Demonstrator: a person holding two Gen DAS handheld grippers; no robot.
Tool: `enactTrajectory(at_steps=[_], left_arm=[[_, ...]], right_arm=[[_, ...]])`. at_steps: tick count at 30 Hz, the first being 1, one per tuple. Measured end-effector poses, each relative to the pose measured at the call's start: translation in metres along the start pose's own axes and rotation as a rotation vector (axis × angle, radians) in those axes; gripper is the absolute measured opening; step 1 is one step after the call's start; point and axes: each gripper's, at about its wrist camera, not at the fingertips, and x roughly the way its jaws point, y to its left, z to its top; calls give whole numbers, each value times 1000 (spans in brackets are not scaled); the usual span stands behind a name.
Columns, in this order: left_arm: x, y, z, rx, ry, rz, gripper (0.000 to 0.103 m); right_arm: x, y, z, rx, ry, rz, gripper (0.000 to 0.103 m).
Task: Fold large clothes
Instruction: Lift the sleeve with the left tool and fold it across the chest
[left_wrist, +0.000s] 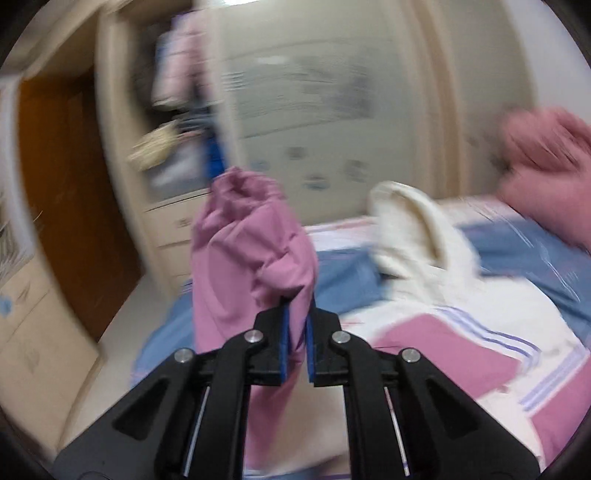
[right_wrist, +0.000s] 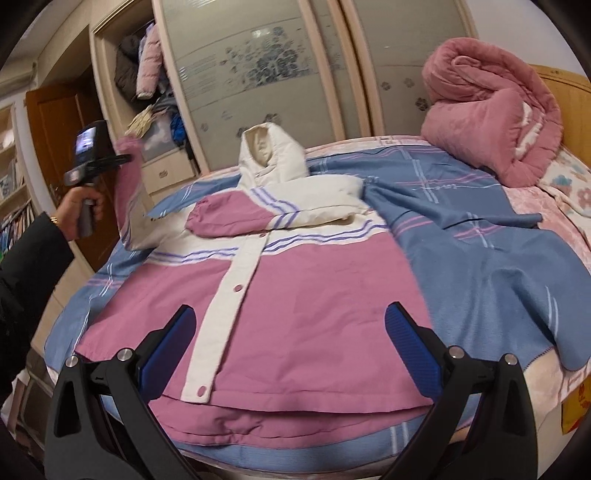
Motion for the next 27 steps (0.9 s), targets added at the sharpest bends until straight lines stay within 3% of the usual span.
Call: enactTrajectory(at_steps=[3, 6, 7, 8, 9, 11, 14, 16, 20, 27], left_arm=[[24, -79, -7, 89, 61, -58, 8], [57, -140, -41, 159, 151, -65, 24], [65, -151, -53, 164, 185, -73, 54], [72, -161, -66, 169, 214, -70, 91], [78, -169, -83, 180, 233, -49, 99], [83, -176, -112, 197, 272, -47, 101], [83, -177, -129, 199, 350, -44, 101], [52, -165, -130, 175, 311, -56, 101], [-54, -122, -121, 36, 206, -46, 101], [-223, -67, -151, -143, 233, 23, 101]], right_arm=[[-5, -12, -1, 16, -4, -16, 102], [-9, -20, -3, 25, -2, -26, 102], [-11, -23, -4, 29, -3, -30, 102], [-13, -25, -5, 30, -2, -33, 102], [-14, -27, -6, 32, -2, -35, 102], [-16, -32, -8, 40, 6, -41, 102], [-15, -35, -11, 52, 23, -21, 102], [-16, -30, -11, 45, 27, -7, 102], [-23, -17, -8, 8, 8, 10, 102], [-40, 10, -1, -55, -34, 22, 102]])
